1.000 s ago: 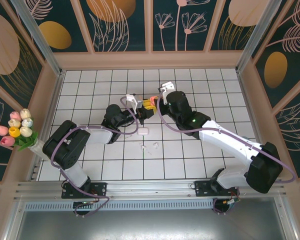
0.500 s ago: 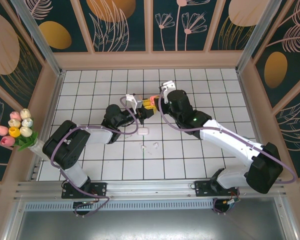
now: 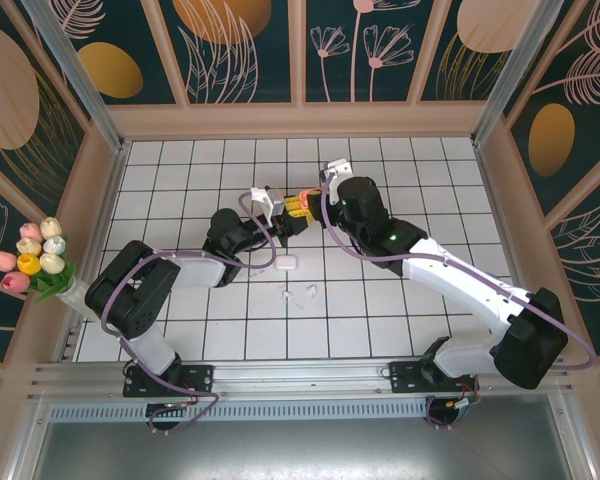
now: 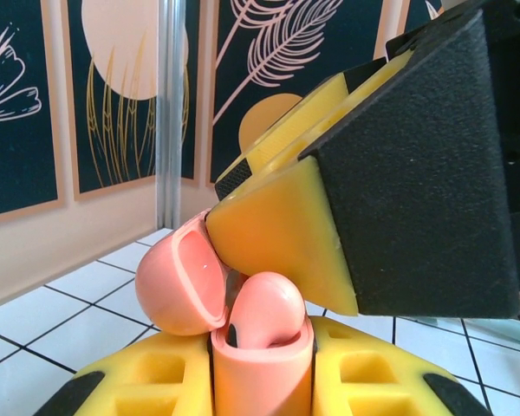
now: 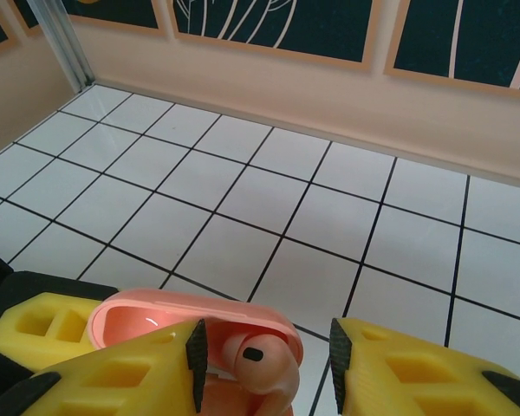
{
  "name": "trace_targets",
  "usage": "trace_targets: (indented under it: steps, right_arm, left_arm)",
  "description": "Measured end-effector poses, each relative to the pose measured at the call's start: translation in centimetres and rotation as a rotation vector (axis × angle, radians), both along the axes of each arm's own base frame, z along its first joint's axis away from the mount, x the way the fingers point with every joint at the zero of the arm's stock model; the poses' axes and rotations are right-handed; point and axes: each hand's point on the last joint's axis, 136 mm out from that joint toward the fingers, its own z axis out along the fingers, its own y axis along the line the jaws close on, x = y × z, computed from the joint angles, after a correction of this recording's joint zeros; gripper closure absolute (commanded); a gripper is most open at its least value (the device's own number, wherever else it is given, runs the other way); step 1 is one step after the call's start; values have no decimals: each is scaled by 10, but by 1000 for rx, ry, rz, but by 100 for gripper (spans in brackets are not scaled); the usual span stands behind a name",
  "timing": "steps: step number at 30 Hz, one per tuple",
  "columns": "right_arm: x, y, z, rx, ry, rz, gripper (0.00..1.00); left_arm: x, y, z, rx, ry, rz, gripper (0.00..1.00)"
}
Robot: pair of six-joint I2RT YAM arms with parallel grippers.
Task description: Insert the wireless bluetooth earbuds into the charging case
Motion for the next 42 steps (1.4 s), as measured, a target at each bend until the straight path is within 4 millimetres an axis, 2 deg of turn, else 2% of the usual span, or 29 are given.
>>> trace_targets:
  steps: [19, 31, 42]
  right_arm:
    - [3, -6, 6, 41, 14, -9, 56]
    - [1, -2, 6, 76, 38, 17, 56]
    - [-3, 4, 16, 134, 40, 53, 56]
  left_arm:
    - [-2, -1, 6, -16, -16, -7, 100]
    - [-2, -1, 7, -18, -19, -8, 100]
    - [-4, -4, -2, -5, -7, -31, 100]
